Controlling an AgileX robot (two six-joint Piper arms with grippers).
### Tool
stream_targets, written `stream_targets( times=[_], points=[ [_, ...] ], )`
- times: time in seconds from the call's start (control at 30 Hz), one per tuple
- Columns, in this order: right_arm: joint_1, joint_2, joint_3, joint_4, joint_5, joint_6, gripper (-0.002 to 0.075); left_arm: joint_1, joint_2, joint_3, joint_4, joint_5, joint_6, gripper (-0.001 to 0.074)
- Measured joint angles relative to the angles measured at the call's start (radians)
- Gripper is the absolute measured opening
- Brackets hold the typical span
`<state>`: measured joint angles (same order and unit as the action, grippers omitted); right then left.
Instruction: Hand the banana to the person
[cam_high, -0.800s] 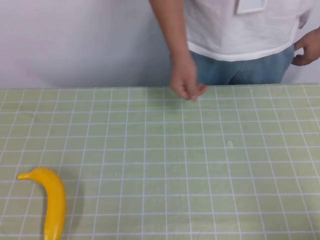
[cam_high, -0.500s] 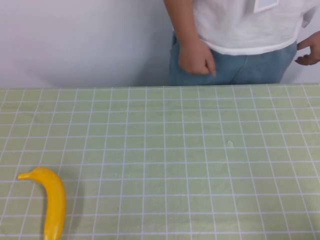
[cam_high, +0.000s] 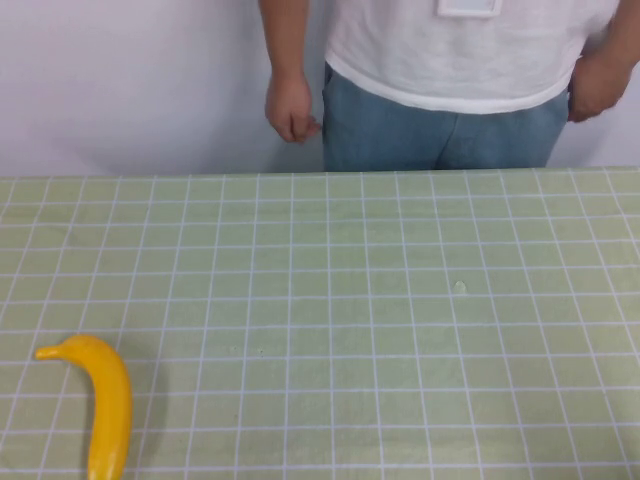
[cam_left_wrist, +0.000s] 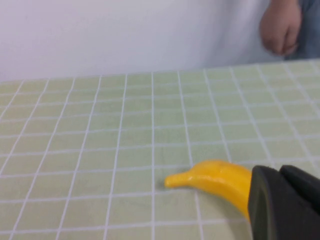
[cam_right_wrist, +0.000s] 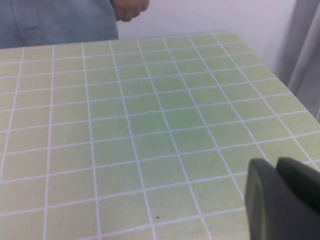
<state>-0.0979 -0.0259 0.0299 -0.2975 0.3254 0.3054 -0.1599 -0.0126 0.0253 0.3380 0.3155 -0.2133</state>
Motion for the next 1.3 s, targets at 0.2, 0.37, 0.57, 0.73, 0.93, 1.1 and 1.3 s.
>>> stream_targets(
  times=[0.2,0.37,0.57,0.73,0.93,1.1,1.3],
  points=[
    [0.000,0.000,0.000,0.000,0.000,0.000,-0.0009,0.000,0.000,0.000,0.002,-0.116,-0.041,-0.0004],
    [0.000,0.000,0.000,0.000,0.000,0.000,-0.0009,0.000,0.000,0.000,0.008,-0.351,-0.056,-0.0004],
    [0.000,0.000,0.000,0.000,0.000,0.000,-0.0009,0.000,0.000,0.000,0.010,-0.747,-0.077,-0.0004],
    [0.000,0.000,0.000,0.000,0.000,0.000,-0.0009,-0.002,-0.002,-0.009,-0.067,-0.838,-0.095,-0.0004],
    [0.000,0.000,0.000,0.000,0.000,0.000,-0.0009,-0.002,0.000,-0.205,-0.123,-0.625,-0.097,-0.0004],
    [0.000,0.000,0.000,0.000,0.000,0.000,-0.0009,-0.002,0.114,-0.425,-0.129,-0.326,-0.122,-0.0004],
    [0.000,0.000,0.000,0.000,0.000,0.000,-0.0009,-0.002,0.392,-0.669,-0.134,0.160,-0.203,-0.0004]
  ],
)
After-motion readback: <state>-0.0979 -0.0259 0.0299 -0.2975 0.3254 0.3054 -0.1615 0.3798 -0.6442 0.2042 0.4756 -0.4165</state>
